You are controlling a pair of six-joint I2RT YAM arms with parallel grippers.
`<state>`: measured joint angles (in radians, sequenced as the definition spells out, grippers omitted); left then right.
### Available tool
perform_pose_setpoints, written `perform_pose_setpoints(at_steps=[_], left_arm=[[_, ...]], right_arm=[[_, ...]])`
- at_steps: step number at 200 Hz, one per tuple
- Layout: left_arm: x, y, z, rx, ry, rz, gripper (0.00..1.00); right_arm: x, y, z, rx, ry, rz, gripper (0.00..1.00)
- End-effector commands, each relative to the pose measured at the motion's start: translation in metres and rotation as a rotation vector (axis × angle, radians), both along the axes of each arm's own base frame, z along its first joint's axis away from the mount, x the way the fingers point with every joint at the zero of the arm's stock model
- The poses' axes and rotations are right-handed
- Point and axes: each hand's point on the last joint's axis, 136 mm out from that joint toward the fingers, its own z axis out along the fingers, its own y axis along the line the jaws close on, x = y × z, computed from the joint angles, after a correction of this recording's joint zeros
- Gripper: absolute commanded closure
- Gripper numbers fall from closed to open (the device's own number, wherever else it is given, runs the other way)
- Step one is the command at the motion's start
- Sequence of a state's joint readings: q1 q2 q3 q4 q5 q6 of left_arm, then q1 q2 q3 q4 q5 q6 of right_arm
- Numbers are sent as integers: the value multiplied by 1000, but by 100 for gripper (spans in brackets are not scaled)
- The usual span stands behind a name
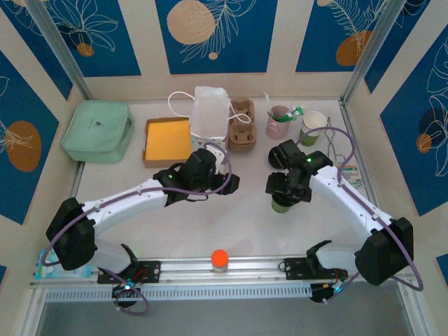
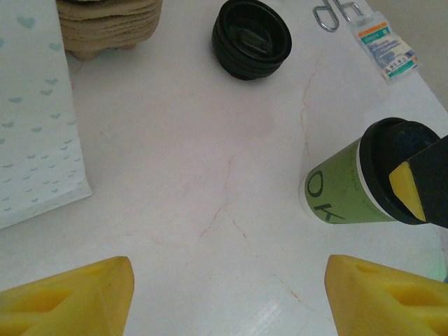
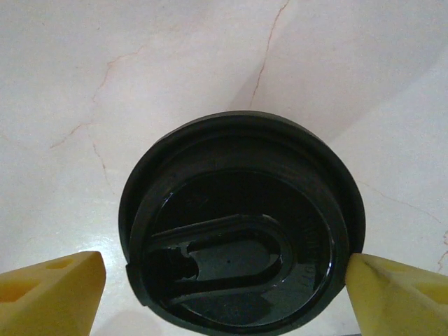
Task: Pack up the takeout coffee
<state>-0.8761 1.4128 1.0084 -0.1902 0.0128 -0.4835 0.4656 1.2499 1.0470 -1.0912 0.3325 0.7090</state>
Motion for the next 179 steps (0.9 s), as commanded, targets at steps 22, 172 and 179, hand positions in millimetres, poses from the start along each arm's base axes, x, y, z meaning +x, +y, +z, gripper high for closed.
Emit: perform_pose_setpoints(at_steps=[22, 172, 179], left_arm=[[6, 5, 10, -33, -22, 29, 28], [6, 17, 12, -36, -38, 47, 29], [5, 17, 12, -34, -39, 45, 29]], right_arm=[[5, 1, -1, -21, 4, 7, 14], [18, -48, -8, -108, -34, -134, 29], [19, -53, -8, -106, -37, -152, 29]])
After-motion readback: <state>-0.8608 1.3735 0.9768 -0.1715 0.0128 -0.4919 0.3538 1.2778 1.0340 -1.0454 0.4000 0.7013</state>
